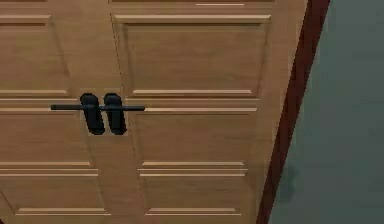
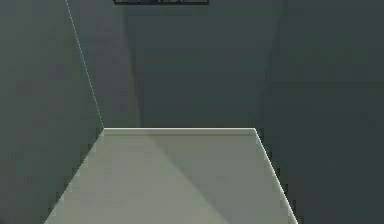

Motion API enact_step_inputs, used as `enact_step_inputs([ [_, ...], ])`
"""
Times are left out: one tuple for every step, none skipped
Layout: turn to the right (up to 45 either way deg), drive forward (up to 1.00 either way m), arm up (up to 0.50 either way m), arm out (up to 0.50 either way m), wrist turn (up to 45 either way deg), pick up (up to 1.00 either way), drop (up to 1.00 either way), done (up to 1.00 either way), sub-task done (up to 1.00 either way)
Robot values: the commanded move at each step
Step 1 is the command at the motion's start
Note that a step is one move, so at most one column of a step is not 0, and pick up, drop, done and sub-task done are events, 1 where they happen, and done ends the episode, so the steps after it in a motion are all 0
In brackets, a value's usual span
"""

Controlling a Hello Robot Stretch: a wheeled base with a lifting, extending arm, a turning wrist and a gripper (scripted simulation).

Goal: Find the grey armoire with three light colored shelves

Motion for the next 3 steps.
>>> enact_step_inputs([
  [-45.0,0.00,0.00,0.00,0.0,0.00,0.00,0.00,0.00],
  [-42.0,0.00,0.00,0.00,0.0,0.00,0.00,0.00,0.00],
  [-3.0,0.00,0.00,0.00,0.0,0.00,0.00,0.00,0.00],
])
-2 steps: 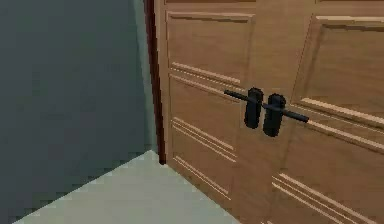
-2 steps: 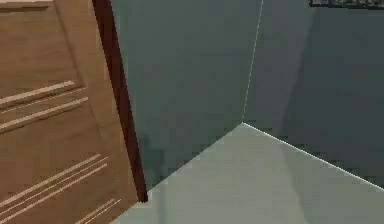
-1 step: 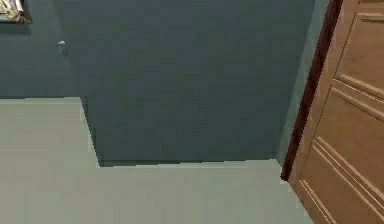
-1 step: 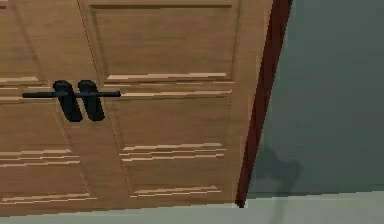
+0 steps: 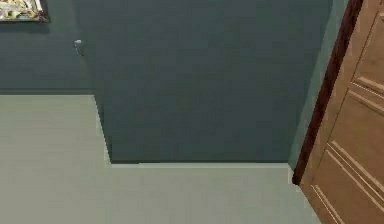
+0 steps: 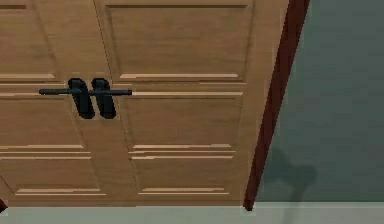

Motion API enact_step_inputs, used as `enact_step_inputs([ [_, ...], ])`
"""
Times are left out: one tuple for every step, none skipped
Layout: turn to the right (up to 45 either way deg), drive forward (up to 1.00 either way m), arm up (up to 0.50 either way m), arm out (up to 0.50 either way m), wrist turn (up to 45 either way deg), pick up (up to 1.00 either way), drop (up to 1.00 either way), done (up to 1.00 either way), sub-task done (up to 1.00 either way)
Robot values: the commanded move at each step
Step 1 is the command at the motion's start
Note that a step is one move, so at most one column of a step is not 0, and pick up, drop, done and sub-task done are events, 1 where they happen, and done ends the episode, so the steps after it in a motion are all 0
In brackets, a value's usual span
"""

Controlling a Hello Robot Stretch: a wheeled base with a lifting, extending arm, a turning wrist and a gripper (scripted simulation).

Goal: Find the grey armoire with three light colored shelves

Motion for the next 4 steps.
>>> enact_step_inputs([
  [0.0,0.30,0.00,0.00,0.0,0.00,0.00,0.00,0.00],
  [-45.0,0.00,0.00,0.00,0.0,0.00,0.00,0.00,0.00],
  [-24.0,0.00,0.00,0.00,0.0,0.00,0.00,0.00,0.00],
  [0.0,0.50,0.00,0.00,0.0,0.00,0.00,0.00,0.00],
])
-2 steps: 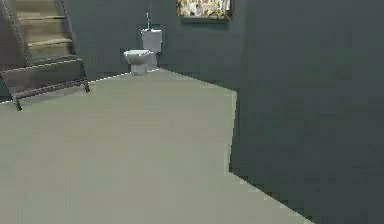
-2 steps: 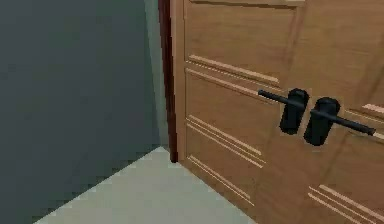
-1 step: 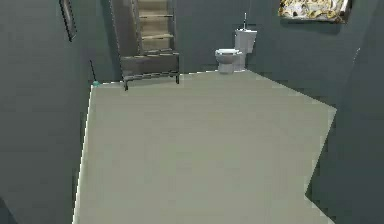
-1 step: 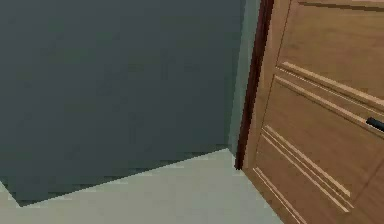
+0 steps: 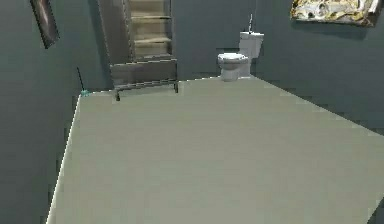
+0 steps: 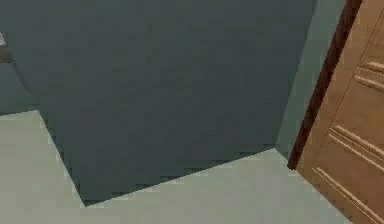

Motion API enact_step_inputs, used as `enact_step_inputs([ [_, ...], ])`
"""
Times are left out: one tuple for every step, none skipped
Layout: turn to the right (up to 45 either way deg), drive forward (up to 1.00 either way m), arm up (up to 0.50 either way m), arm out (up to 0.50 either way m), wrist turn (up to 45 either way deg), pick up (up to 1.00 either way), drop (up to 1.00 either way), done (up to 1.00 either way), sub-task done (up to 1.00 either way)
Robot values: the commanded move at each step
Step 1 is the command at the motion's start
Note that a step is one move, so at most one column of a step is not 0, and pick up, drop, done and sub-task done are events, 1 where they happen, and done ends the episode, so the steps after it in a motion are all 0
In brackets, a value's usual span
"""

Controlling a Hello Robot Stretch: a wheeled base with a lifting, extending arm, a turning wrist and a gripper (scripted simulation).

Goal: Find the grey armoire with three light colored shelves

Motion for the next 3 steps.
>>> enact_step_inputs([
  [-21.0,0.00,0.00,0.00,0.0,0.00,0.00,0.00,0.00],
  [0.0,1.00,0.00,0.00,0.0,0.00,0.00,0.00,0.00],
  [0.0,1.00,0.00,0.00,0.0,0.00,0.00,0.00,0.00],
])
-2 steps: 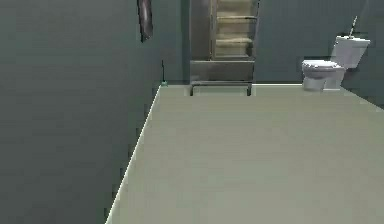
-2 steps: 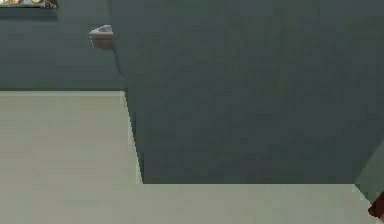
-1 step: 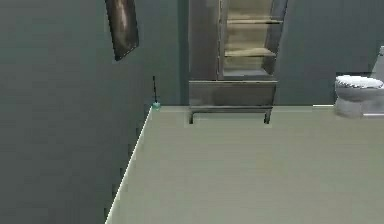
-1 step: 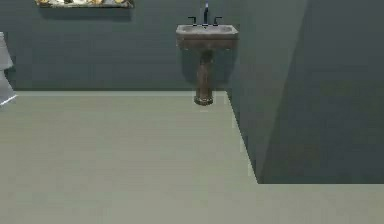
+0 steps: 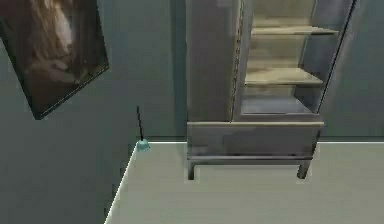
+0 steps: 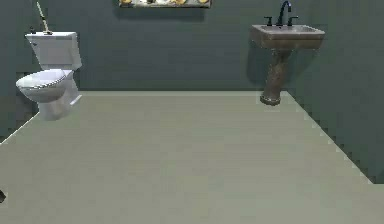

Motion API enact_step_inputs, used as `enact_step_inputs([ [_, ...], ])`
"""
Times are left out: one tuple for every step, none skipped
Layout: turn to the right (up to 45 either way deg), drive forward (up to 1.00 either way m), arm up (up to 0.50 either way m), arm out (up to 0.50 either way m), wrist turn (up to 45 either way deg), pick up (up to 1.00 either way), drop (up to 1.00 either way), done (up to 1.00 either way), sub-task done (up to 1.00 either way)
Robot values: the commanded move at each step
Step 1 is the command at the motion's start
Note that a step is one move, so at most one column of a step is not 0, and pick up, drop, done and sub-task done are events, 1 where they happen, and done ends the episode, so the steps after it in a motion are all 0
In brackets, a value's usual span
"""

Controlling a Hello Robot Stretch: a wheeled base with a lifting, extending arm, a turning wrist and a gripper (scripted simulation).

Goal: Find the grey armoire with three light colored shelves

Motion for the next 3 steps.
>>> enact_step_inputs([
  [0.0,0.65,0.00,0.00,0.0,0.00,0.00,0.00,0.00],
  [24.0,0.00,0.00,0.00,0.0,0.00,0.00,0.00,0.00],
  [0.0,0.00,0.00,0.00,0.0,0.00,0.00,1.00,0.00],
])
